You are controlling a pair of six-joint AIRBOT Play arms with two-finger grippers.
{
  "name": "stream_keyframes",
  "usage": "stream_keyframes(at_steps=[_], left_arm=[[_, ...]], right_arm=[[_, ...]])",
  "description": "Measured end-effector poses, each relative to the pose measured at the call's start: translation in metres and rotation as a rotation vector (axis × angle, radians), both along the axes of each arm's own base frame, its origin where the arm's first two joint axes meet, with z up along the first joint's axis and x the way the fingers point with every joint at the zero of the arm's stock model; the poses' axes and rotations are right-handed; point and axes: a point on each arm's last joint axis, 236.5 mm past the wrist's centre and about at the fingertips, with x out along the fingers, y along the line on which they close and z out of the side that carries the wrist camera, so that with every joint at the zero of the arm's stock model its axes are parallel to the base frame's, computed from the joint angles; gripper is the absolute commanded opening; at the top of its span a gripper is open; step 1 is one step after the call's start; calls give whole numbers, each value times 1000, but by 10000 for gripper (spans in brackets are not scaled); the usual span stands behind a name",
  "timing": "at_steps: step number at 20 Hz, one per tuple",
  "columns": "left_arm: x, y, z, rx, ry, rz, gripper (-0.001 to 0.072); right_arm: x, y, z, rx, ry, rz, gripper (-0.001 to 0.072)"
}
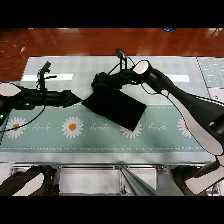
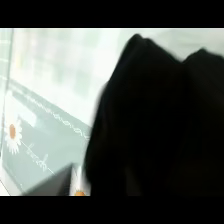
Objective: Fold the shirts.
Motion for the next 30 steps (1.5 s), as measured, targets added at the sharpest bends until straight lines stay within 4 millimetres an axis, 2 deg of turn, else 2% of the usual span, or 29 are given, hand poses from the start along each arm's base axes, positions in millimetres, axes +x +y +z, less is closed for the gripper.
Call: stream_keyframes(at_steps=[2,3,5,7,9,10,12,13,14,15,17,21,25,28,29,30], left_arm=[[12,12,1,7,-23,49,17],[23,24,7,11,-44,92,16],[39,51,24,8,-80,159,16],[49,79,40,9,-113,224,16],[51,100,50,14,-136,268,17],[49,105,52,17,-144,279,17],[41,106,48,20,-141,276,16],[35,103,42,19,-131,269,17],[29,98,35,18,-114,258,17],[23,92,27,14,-95,244,17],[11,79,11,11,-57,216,16],[-8,54,-13,12,-9,159,17],[-17,39,-21,15,6,118,17],[-19,35,-24,16,9,108,16],[-19,35,-24,17,8,107,17],[-19,35,-24,18,7,108,17]], right_arm=[[-4,-9,4,0,28,27,406],[-1,-22,12,-4,26,29,406],[2,-64,42,-39,1,24,406],[-1,-127,71,-166,-55,-17,407],[-16,-206,86,-371,-88,-133,408],[-32,-244,87,-465,-79,-211,409],[-66,-299,78,-579,-53,-372,418],[-82,-314,65,-593,-35,-440,418],[-96,-320,49,-586,-6,-487,418],[-108,-321,30,-568,29,-520,418],[-125,-308,-9,-481,101,-563,418],[-134,-258,-67,-310,224,-565,419],[-134,-221,-103,-212,330,-534,418],[-123,-196,-112,-124,374,-510,401],[-119,-187,-114,-95,388,-500,305],[-115,-181,-115,-80,395,-481,166]])
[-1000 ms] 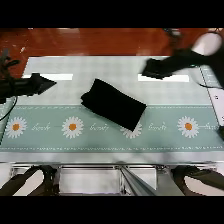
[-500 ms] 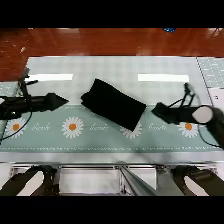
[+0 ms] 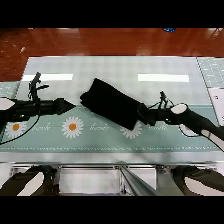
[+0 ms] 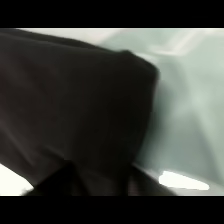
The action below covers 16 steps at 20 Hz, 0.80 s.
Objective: Fold the shirts.
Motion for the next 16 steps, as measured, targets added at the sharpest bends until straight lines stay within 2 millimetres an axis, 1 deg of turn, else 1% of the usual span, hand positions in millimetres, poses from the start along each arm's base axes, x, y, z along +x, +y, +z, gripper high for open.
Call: stream_keyframes(at_steps=[1,3,4,5,7,10,11,13,15,16], left_arm=[[0,0,0,1,-1,0,16],[1,0,0,2,-3,3,16],[2,0,0,3,-5,6,16],[2,0,0,4,-6,7,16],[4,1,-1,7,-10,13,16],[5,2,-1,8,-12,17,16],[5,2,-1,8,-12,18,17],[5,2,-1,9,-13,19,17],[5,2,-1,10,-13,19,17],[6,2,-1,10,-14,20,16]], right_arm=[[4,6,-1,14,-4,23,27],[20,20,8,55,-40,61,24],[29,26,18,74,-69,84,24],[41,33,31,93,-108,104,24],[68,44,66,114,-201,145,24],[108,53,129,97,-345,205,24],[120,53,151,79,-388,222,24],[137,43,192,26,-457,249,24],[148,24,227,-30,-498,266,24],[152,12,241,-61,-509,269,24]])
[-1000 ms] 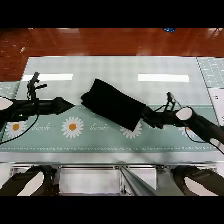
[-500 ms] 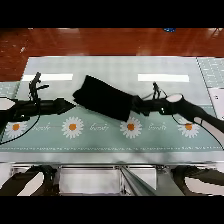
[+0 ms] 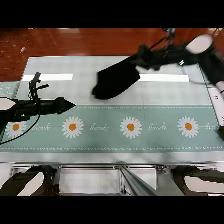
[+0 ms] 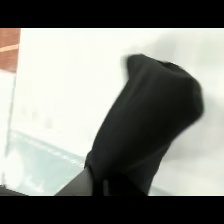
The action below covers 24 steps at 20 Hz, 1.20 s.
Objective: Fold the shirts.
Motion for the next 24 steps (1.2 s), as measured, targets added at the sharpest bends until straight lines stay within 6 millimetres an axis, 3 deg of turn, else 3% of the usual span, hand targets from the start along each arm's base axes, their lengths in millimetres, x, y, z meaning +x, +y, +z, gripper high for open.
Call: stream_keyframes(at_steps=[4,7,13,18,24], left_arm=[[1,0,0,1,-2,2,17],[1,0,0,1,-1,3,17],[1,0,0,0,0,3,17],[2,1,0,4,-6,8,16],[6,-7,1,14,-30,8,17]], right_arm=[[1,-63,49,-92,-26,-57,24],[-9,-124,78,-132,-29,-159,23],[-68,-243,104,-252,44,-389,22],[-144,-313,85,-370,220,-575,21],[-270,-368,6,-442,595,-835,23]])
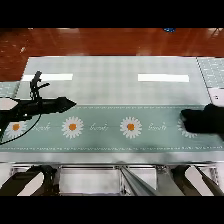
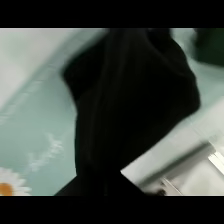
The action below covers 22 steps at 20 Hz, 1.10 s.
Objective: Fold the shirts.
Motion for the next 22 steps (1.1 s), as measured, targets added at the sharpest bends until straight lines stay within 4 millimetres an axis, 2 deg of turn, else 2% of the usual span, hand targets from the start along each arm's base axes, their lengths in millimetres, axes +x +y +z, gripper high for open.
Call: stream_keyframes(at_steps=[3,5,6,7,8,10,13,14,15,16,17,19,20,21,22], left_arm=[[-1,-9,0,5,-13,-19,16],[-3,-17,1,8,-22,-37,17],[-4,-21,1,9,-24,-49,17],[-6,-25,1,9,-25,-61,16],[-8,-29,1,10,-27,-71,16],[-9,-33,0,13,-31,-80,16],[4,-31,1,24,-50,-53,16],[13,-29,6,24,-64,-43,16],[23,-27,16,22,-85,-36,15],[34,-25,30,18,-114,-33,15],[46,-24,48,13,-149,-37,15],[70,-23,96,8,-239,-45,15],[80,-22,119,18,-282,-45,15],[90,-21,145,38,-329,-46,15],[99,-19,167,63,-370,-40,15]], right_arm=[[-69,-11,-43,13,184,-150,23],[-110,-10,-68,26,299,-239,27],[-128,-10,-79,29,350,-276,103],[-142,-10,-88,26,395,-314,310],[-158,-11,-95,17,444,-355,408],[-175,-15,-106,-7,501,-404,408],[-178,-28,-112,-65,487,-440,385],[-170,-35,-111,-87,445,-442,257],[-157,-44,-109,-112,377,-439,87],[-137,-54,-103,-138,287,-429,25],[-107,-64,-93,-169,159,-392,25],[-26,-74,-58,-205,-136,-271,25],[20,-71,-31,-223,-288,-192,24],[62,-60,-4,-228,-414,-106,24],[107,-39,28,-227,-543,3,24]])
